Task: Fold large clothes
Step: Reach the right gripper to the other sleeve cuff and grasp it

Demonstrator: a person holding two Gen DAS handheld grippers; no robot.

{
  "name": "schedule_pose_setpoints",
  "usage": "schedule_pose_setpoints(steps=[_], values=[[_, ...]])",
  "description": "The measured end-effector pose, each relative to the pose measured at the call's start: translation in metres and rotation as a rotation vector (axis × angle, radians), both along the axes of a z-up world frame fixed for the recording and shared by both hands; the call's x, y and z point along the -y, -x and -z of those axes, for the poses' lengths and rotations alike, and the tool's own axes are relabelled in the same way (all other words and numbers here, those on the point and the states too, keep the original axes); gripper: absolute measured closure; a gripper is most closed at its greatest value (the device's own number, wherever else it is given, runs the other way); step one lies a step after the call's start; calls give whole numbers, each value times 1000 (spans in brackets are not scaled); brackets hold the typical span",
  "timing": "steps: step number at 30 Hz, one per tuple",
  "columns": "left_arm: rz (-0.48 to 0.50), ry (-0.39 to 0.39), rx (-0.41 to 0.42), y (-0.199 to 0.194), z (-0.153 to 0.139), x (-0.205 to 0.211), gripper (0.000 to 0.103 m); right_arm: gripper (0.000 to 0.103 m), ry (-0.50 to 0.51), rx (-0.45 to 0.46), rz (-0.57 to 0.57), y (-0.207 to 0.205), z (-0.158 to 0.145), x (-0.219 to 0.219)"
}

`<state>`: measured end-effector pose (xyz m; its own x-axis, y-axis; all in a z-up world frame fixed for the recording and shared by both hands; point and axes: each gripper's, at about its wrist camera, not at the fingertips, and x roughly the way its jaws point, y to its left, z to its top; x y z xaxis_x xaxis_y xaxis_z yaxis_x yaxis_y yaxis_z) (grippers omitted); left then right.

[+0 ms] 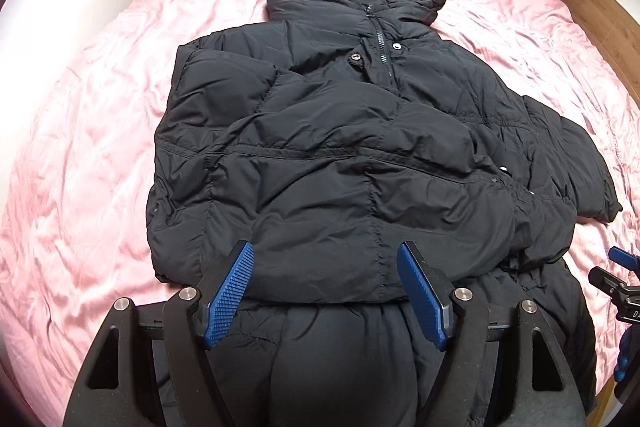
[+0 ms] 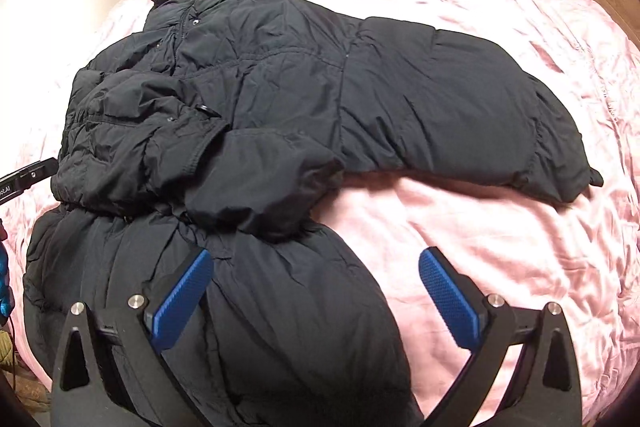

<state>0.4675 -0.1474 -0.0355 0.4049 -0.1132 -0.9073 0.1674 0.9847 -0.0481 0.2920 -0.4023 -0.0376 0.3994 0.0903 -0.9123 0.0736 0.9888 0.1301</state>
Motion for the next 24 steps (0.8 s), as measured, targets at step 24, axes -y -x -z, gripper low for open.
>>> schedule_pose_setpoints(steps=[24], values=[[7, -73, -40, 5, -24, 61, 30, 0, -51, -15, 178, -12, 26, 115]])
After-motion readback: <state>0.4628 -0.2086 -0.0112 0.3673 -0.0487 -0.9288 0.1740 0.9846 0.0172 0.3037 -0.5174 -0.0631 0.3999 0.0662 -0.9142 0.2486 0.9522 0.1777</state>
